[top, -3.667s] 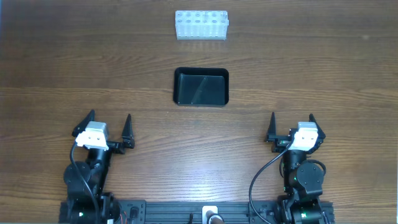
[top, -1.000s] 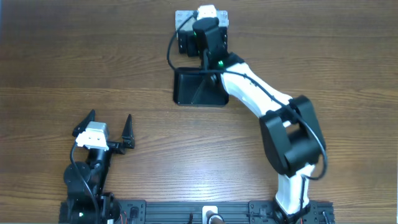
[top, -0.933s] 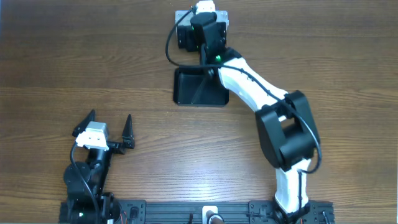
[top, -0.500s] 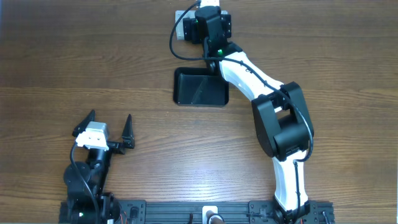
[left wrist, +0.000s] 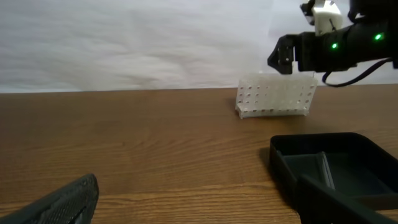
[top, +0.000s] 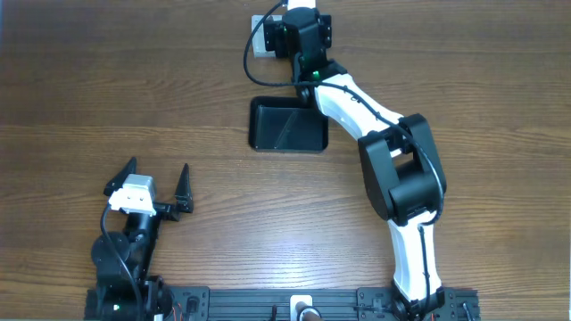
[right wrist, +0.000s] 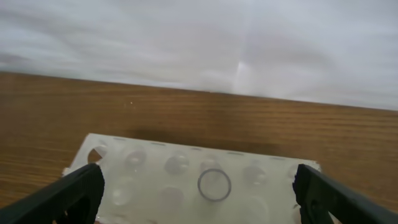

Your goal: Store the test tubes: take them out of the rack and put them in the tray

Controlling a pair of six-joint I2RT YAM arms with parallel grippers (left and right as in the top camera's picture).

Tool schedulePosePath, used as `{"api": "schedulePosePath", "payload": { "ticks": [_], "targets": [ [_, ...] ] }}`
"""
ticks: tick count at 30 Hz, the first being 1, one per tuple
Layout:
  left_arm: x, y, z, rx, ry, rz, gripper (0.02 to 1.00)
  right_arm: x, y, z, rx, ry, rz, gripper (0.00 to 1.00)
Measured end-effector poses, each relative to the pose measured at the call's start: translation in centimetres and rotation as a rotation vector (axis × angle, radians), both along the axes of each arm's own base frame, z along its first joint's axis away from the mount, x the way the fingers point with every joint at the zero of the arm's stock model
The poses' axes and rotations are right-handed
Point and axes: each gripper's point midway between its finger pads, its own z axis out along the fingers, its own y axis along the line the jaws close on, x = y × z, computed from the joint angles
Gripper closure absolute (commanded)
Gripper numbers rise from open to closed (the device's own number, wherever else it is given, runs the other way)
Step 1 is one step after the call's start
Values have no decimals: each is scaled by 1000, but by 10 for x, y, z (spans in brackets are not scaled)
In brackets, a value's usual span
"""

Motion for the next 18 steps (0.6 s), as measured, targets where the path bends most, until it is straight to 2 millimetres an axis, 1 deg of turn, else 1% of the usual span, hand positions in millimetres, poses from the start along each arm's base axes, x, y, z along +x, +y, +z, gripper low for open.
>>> {"api": "schedulePosePath", "payload": {
  "ticks": [4,8,17,18],
  "targets": [
    [0,0,0,0,0,0,18,2,1,-12,-6,4,2,49],
    [0,0,0,0,0,0,18,4,2,-12,-2,-10,3,93],
    [0,0,0,0,0,0,18,5,2,-11,-4,-14,4,264],
    [0,0,0,0,0,0,18,5,2,-11,-3,-13,4,299]
  ]
}}
